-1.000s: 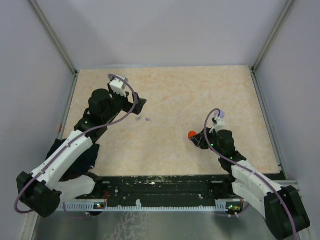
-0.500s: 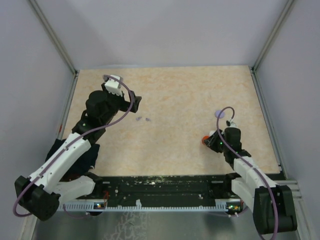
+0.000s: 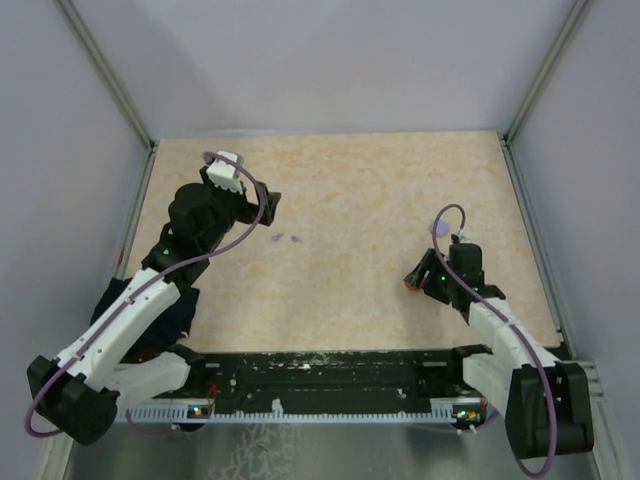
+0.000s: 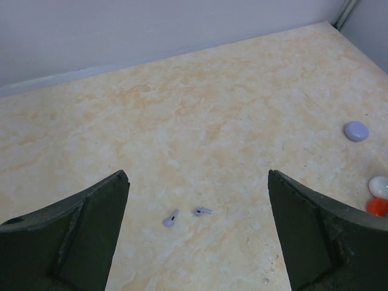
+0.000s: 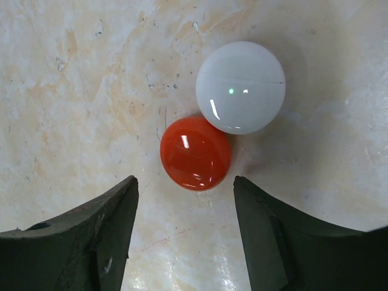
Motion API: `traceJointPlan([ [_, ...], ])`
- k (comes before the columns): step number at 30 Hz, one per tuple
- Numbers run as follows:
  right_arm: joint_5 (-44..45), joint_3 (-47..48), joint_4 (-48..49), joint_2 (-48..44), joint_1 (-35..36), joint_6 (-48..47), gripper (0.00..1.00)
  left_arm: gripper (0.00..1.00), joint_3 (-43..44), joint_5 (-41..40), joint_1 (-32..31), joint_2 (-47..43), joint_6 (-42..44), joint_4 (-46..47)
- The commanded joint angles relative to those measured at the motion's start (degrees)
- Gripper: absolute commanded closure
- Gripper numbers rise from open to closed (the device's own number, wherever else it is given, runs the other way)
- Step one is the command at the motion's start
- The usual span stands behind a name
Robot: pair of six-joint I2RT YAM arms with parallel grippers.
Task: Insert the wireless bluetooth earbuds into the charging case
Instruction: Place the charging case at the center of the board, then pick up the charging case at the center of the board.
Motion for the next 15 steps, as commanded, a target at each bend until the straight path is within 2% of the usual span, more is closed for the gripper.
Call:
traceJointPlan([
  [1,2.6,7.2,-10.0,-3.1,-0.4,-3.9,0.34,0.0,-0.4,-0.4,0.3,-0.5,0.3,1.7],
  [8,7.0,13.9,-13.7,-3.7,-0.4,-9.0,0.28,0.0,0.2,-0.5,0.6,-0.3,-0.2,0.9],
  [11,10.2,15.9,-10.2,-1.2,-0.4,-10.5,0.27,0.0,0.2,-0.3,0.8,0.0,-0.3,0.9],
  [15,18.9,17.3,-4.1,3.9,-0.4,-11.9,0.27,0.0,0.5,0.5,0.9,0.7,0.3,0.3],
])
